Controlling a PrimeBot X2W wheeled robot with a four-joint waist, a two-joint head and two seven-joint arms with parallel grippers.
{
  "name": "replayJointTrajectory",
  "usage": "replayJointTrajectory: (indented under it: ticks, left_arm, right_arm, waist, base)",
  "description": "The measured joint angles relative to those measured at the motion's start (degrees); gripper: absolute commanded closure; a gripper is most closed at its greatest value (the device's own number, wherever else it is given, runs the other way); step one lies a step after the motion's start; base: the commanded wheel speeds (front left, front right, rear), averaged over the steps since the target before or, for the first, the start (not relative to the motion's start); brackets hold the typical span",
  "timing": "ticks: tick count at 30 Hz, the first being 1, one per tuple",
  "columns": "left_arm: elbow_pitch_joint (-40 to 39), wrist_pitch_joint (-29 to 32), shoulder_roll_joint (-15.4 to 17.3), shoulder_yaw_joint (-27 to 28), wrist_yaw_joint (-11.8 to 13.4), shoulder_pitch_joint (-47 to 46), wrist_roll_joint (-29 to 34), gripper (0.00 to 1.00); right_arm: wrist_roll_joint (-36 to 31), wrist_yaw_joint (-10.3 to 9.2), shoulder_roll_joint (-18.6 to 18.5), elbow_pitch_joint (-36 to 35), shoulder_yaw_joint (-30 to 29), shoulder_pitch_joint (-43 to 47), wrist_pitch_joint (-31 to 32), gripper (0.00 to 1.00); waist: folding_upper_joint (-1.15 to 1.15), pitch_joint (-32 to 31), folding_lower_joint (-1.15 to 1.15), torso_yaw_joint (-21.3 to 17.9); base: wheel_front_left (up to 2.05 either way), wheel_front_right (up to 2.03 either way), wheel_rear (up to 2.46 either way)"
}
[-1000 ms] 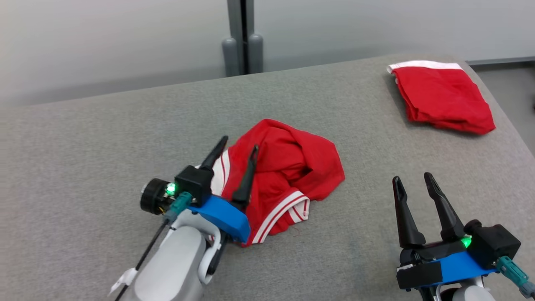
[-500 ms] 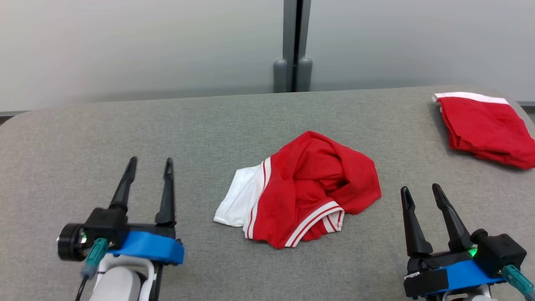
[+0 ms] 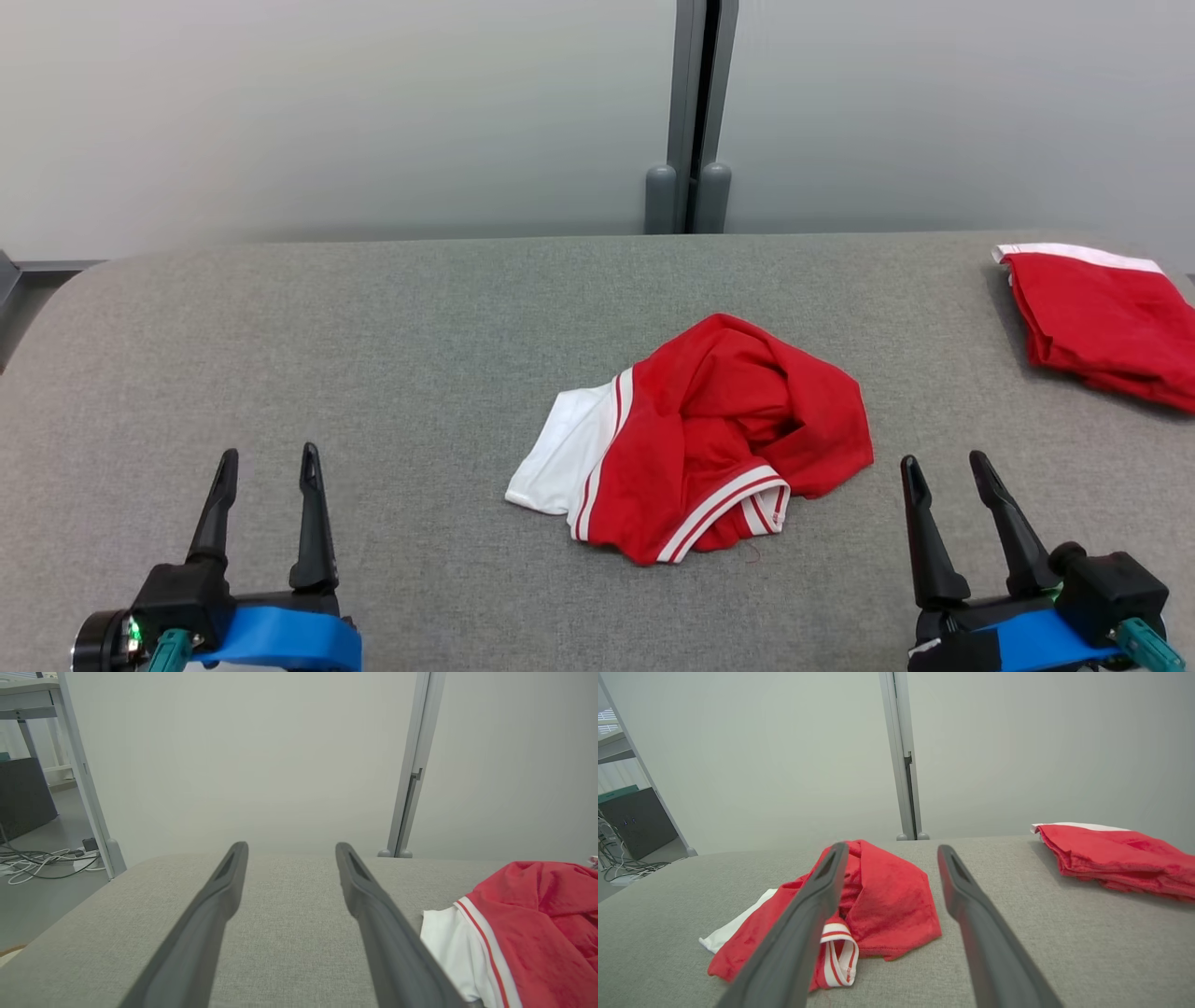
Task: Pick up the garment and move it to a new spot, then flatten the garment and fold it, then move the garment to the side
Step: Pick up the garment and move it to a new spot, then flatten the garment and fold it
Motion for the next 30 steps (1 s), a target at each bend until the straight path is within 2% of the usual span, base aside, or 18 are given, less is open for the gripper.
replayJointTrajectory:
  ticks: [13, 30]
  left_arm:
    - [0.27, 0.0, -2.57, 3.86, -2.08, 2.09, 2.57, 0.0]
    - [1.02, 0.0, -3.8, 5.76, -3.89, 1.74, 4.98, 0.0]
  right_arm:
    - [-0.07, 0.0, 0.01, 1.46, -0.19, 1.33, 0.0, 0.0]
    - [-0.07, -0.01, 0.01, 1.9, 0.0, 1.33, 0.0, 0.0]
  waist:
    - [0.01, -0.5, 0.0, -0.35]
    - [0.01, 0.07, 0.01, -0.66]
  base:
    - [0.0, 0.0, 0.0]
    - [0.0, 0.0, 0.0]
